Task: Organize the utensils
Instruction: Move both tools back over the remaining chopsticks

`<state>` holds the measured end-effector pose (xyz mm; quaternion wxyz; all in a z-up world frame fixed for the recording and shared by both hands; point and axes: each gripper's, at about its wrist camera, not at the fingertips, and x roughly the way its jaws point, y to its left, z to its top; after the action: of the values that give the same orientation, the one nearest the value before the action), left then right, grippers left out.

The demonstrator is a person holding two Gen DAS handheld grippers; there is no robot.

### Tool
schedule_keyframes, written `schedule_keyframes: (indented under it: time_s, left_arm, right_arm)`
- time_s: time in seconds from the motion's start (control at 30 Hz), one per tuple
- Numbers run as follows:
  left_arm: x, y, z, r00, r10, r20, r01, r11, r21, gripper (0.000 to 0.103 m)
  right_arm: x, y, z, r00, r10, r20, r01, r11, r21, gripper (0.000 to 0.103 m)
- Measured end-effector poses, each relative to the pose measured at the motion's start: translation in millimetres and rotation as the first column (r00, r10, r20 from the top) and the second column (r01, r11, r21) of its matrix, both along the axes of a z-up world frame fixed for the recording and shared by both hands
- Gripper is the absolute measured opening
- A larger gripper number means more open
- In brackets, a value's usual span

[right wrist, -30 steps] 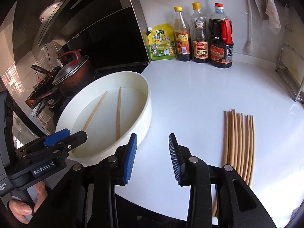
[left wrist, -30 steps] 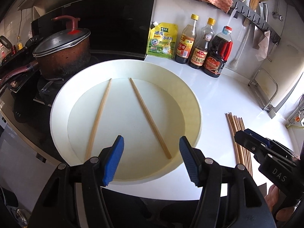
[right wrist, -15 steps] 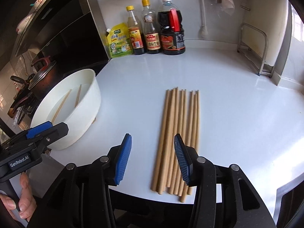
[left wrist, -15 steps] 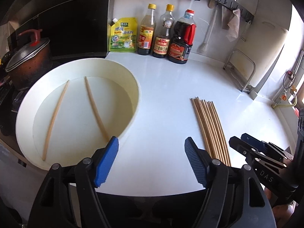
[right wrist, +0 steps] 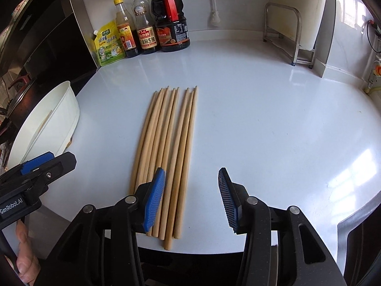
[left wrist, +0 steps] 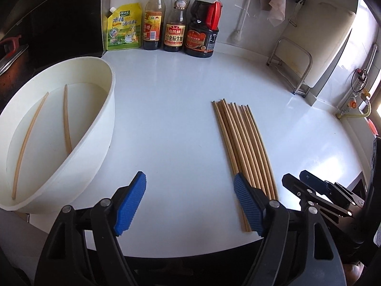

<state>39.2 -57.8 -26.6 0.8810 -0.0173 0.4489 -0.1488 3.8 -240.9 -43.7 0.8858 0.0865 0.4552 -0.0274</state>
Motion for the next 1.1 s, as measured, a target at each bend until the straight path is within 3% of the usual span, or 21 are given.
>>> schedule_keyframes:
  time_s: [0.47, 0.83, 1.1]
  left_arm:
    - [22, -19, -27, 0.998, -0.003, -0.067, 0.005, 0.999, 0.033, 0.075]
    - [27, -29, -34, 0.997, -0.006, -0.083, 0.01, 0.999, 0.042, 0.075]
    - [31, -41, -40, 0.997, -0.014, -0.072, 0.018, 0.998, 0.053, 0.076]
  right_arm:
    - [30, -7, -19, 0.999, -0.024, -0.038, 0.022, 0.998, -0.055, 0.045]
    - [37, 0, -26, 0.998, 0.009, -0.064, -0.016, 0.993, -0.119, 0.045]
    - [31, -17, -27, 0.998, -0.026, -0.056, 0.019, 0.992, -0.122, 0.045]
